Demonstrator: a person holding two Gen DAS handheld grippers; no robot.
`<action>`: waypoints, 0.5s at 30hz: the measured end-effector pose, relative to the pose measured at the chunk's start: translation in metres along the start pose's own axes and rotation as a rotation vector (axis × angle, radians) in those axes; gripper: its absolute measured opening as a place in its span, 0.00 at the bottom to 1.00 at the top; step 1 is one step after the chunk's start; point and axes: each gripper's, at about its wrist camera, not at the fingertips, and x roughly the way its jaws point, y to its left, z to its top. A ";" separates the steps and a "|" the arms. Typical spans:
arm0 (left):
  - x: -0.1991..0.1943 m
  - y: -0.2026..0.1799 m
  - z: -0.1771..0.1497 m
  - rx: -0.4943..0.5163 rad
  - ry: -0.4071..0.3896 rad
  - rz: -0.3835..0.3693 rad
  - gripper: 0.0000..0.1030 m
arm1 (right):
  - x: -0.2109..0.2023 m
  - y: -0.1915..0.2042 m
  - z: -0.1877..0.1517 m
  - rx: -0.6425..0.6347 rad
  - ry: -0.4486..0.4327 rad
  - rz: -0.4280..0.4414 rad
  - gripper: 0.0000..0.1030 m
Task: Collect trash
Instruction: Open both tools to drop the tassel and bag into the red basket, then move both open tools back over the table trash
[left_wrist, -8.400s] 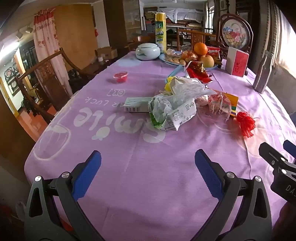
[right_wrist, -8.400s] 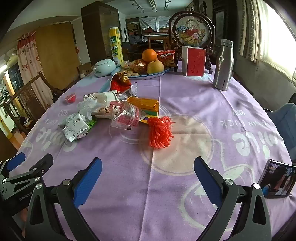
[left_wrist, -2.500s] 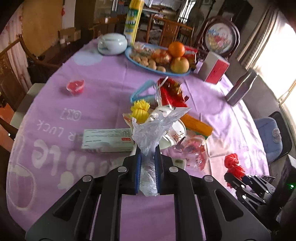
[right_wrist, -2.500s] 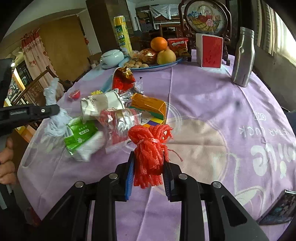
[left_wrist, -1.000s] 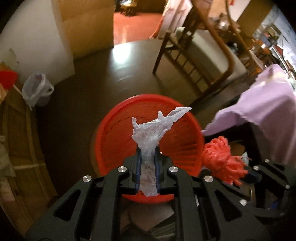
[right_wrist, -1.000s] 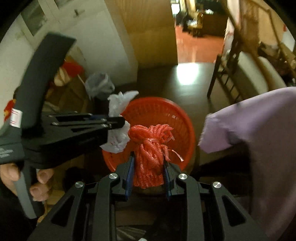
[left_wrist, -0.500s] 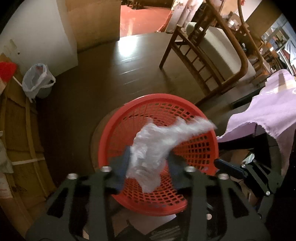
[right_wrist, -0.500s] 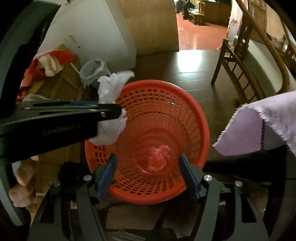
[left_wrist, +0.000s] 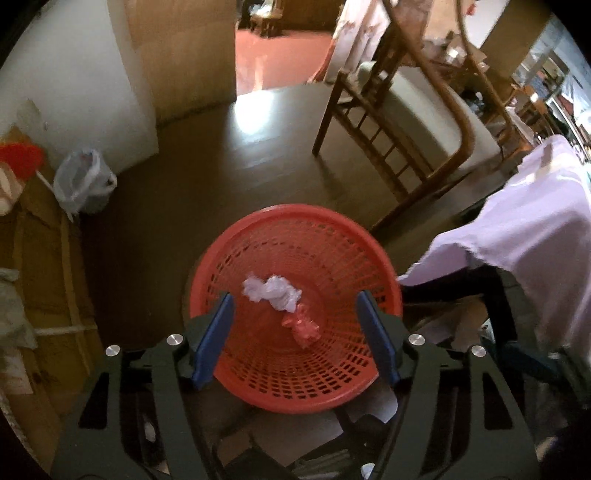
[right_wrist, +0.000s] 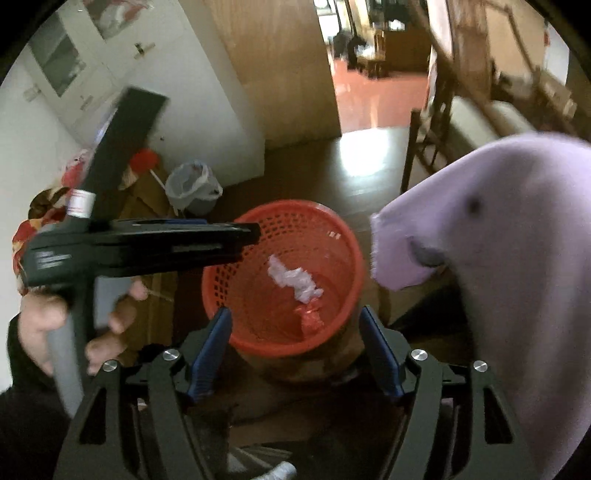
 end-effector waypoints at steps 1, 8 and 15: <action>-0.009 -0.008 -0.001 0.023 -0.020 0.000 0.65 | -0.019 -0.002 -0.004 0.003 -0.037 -0.015 0.72; -0.074 -0.074 -0.005 0.169 -0.147 -0.064 0.71 | -0.117 -0.056 -0.034 0.165 -0.188 -0.173 0.75; -0.114 -0.183 -0.030 0.384 -0.200 -0.192 0.76 | -0.211 -0.152 -0.109 0.438 -0.291 -0.395 0.77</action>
